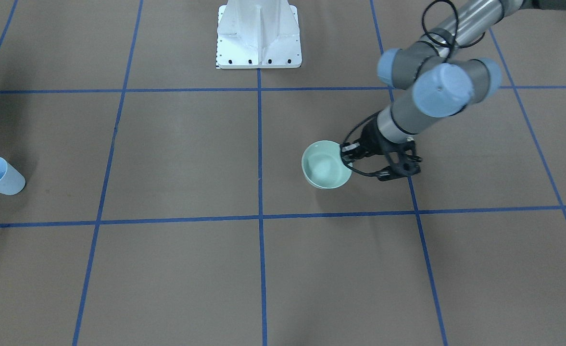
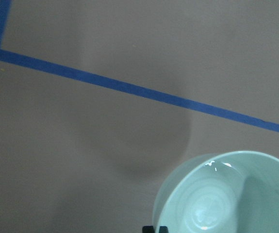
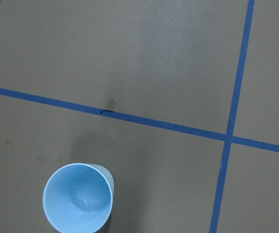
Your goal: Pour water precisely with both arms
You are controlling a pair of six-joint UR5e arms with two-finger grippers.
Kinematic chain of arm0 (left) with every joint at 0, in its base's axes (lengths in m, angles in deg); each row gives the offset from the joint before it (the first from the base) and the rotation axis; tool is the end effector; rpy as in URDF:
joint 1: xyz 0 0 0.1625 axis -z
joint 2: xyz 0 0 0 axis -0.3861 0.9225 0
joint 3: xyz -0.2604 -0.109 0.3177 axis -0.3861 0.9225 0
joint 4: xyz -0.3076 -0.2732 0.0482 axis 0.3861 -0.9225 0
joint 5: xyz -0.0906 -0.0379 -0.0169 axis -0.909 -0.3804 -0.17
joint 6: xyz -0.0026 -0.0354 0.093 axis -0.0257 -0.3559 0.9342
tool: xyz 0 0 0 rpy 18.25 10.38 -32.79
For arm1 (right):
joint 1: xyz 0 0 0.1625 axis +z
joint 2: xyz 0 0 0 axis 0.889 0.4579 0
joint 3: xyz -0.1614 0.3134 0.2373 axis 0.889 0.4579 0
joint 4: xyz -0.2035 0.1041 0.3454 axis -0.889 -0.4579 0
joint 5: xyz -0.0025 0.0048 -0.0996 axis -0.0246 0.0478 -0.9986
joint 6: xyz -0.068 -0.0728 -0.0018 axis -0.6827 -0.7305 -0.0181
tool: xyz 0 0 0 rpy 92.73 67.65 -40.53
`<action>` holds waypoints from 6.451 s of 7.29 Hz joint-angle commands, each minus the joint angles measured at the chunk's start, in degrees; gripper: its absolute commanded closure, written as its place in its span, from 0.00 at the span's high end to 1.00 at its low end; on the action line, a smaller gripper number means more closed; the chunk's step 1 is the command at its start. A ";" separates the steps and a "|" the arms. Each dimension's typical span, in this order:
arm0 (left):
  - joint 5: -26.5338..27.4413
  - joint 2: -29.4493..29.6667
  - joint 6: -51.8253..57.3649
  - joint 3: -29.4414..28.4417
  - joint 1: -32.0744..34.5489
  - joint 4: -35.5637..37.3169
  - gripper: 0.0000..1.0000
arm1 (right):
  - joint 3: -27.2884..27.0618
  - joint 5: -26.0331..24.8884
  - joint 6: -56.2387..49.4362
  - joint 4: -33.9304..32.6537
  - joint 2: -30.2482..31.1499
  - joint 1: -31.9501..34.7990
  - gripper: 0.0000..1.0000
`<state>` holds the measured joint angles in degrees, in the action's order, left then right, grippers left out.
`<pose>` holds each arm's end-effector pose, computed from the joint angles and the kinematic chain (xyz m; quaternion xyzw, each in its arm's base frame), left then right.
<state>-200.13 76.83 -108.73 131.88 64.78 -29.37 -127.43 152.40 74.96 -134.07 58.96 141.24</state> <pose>0.4628 -0.5134 0.2578 -0.0917 0.4815 -0.0887 0.8671 -0.0329 -0.4908 0.5729 0.1018 -0.3837 -0.0779 0.9145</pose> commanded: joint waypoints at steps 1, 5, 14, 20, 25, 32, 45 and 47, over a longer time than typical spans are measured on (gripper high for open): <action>8.27 8.62 -4.92 -3.25 -7.60 4.97 0.00 | -0.03 -0.23 0.70 0.09 -0.44 -0.62 1.00; 8.37 10.66 -5.47 -6.69 -9.73 3.40 0.00 | -0.47 0.03 2.81 0.27 -0.44 -0.70 0.99; 8.02 10.13 -5.47 -6.11 -7.80 -0.49 0.71 | -0.29 0.03 2.90 0.27 -0.18 -0.79 1.00; 7.84 2.75 -5.47 3.85 -5.16 -0.31 0.76 | 1.01 0.12 11.57 30.59 10.00 -5.44 0.99; 7.84 2.75 -5.47 3.93 -4.54 -0.31 0.77 | 17.20 -6.98 21.25 68.19 9.93 -11.94 0.99; 7.84 2.58 -5.47 4.55 -4.28 -0.22 0.77 | 22.91 -22.09 21.45 84.03 9.32 -21.34 0.99; 7.84 1.96 -5.38 7.36 -3.58 3.21 0.77 | 26.78 -28.62 21.45 84.47 4.66 -26.01 0.97; 7.84 1.87 -5.38 7.45 -3.57 3.21 0.77 | 27.13 -28.62 21.45 84.56 4.57 -26.19 0.96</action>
<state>-192.28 78.76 -114.11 139.30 61.18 -26.21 -100.46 123.80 96.45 -49.55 63.58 115.17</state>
